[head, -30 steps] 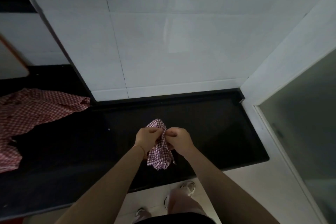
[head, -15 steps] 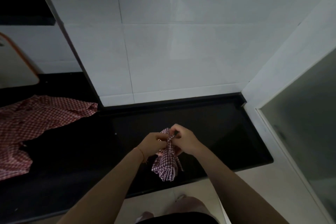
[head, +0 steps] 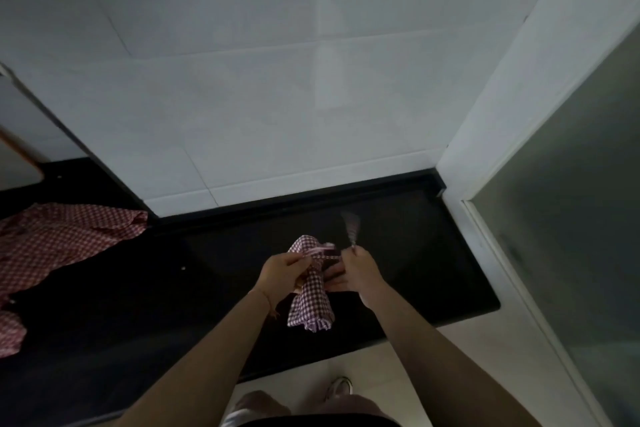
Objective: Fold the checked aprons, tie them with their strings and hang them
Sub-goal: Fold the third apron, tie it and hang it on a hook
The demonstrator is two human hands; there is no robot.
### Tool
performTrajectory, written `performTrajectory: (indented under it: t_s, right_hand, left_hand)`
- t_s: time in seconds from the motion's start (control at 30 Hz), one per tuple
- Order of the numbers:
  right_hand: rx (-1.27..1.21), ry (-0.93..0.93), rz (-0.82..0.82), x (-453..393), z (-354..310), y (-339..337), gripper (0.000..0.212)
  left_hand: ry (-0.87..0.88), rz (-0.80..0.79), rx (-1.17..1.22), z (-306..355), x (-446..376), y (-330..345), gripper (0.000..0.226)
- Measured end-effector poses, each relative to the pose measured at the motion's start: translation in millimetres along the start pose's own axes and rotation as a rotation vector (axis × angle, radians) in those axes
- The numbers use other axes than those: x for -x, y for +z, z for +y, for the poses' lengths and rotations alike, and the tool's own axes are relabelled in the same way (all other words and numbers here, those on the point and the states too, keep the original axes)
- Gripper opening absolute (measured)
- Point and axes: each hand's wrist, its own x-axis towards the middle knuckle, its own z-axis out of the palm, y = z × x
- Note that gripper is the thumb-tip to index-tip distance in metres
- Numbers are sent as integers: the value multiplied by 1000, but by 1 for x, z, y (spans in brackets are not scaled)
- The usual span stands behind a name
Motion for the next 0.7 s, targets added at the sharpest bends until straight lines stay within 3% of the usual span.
performTrajectory:
  t_s: [0.07,0.13,0.2,0.27,0.4,0.6,0.7]
  right_hand:
    - [-133,108,20,-3,1,-13,29]
    - [-81,117,25,-7,3,-21,37]
    - [197,-53,89,-11,4,-28,56]
    - [478,-289,185,-14,4,-32,59]
    - [711,-636,274,-10,-2,-35,63]
    - [591,-926,487,-7,0,-26,75]
    - [223,-914,650,-3,-4,-29,61]
  left_hand:
    - [-79,21,91,4,0,9,13]
    - [-110,44,147,5,2,16,14]
    - [-133,70,175,4,0,21,15]
    - [-120,82,133,2,-3,25,15]
    - [-81,91,61,4,-5,31,15]
    - [-7,105,-85,10,-1,29,18]
    - [2,94,-138,12,2,23,16]
